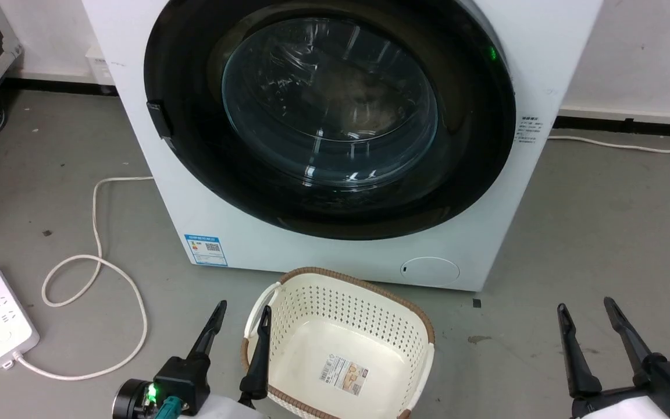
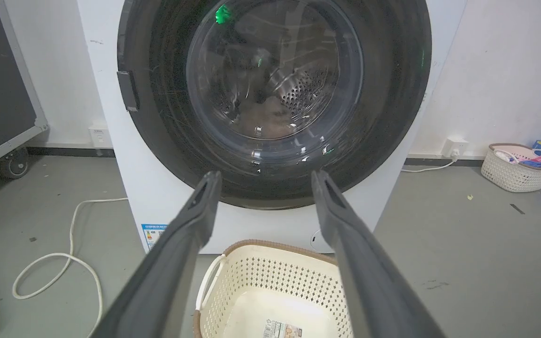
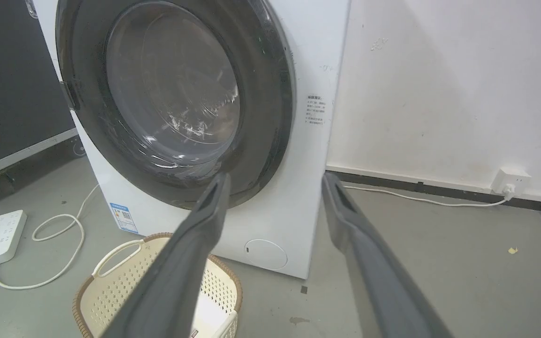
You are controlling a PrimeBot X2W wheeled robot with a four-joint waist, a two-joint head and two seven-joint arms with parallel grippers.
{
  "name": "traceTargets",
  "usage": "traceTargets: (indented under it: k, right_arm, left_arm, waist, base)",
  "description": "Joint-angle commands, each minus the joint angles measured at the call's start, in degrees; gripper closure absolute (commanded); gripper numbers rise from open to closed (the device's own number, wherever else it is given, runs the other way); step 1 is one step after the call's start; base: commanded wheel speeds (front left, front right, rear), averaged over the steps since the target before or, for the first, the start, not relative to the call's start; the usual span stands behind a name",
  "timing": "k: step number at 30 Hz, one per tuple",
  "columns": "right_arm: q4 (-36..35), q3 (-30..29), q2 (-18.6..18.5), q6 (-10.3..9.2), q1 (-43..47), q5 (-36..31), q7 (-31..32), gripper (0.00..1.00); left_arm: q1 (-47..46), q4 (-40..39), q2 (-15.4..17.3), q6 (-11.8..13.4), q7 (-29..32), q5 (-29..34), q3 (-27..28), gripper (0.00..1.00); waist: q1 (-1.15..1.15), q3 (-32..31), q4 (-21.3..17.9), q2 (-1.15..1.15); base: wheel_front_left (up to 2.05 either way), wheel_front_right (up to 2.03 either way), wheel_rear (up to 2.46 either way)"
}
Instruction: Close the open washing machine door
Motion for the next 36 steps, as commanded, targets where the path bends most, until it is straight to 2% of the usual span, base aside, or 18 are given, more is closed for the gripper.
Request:
traceTargets:
  k: [1, 4, 5, 36]
  right_arm:
    - [-0.3, 0.0, 0.5, -0.04, 0.7, -0.1, -0.2, 0.0]
    - [-0.1, 0.0, 0.6, -0.04, 0.4, 0.1, -0.2, 0.0]
    - [0.0, 0.0, 0.4, 0.0, 0.0, 0.0, 0.0, 1.0]
    - [-1.0, 1.5, 0.6, -0.01, -0.9, -0.6, 3.8, 1.0]
  left_arm:
    - [0.4, 0.4, 0.0, 0.1, -0.2, -0.1, 0.0, 0.0]
    - [0.1, 0.8, 0.0, 0.4, -0.2, -0.1, 0.0, 0.0]
    - [0.0, 0.8, 0.0, 0.2, 0.0, 0.0, 0.1, 1.0]
    - [0.0, -1.5, 0.0, 1.1, 3.9, 1.8, 2.3, 1.0]
  waist:
    - [0.0, 0.2, 0.0, 0.0]
    - [0.0, 0.5, 0.2, 0.0]
    - [0.01, 0.5, 0.2, 0.0]
    - [0.01, 0.3, -0.5, 0.0]
  base:
    - [0.0, 0.0, 0.0]
    - [0.0, 0.0, 0.0]
    - [0.0, 0.0, 0.0]
    - [0.0, 0.0, 0.0]
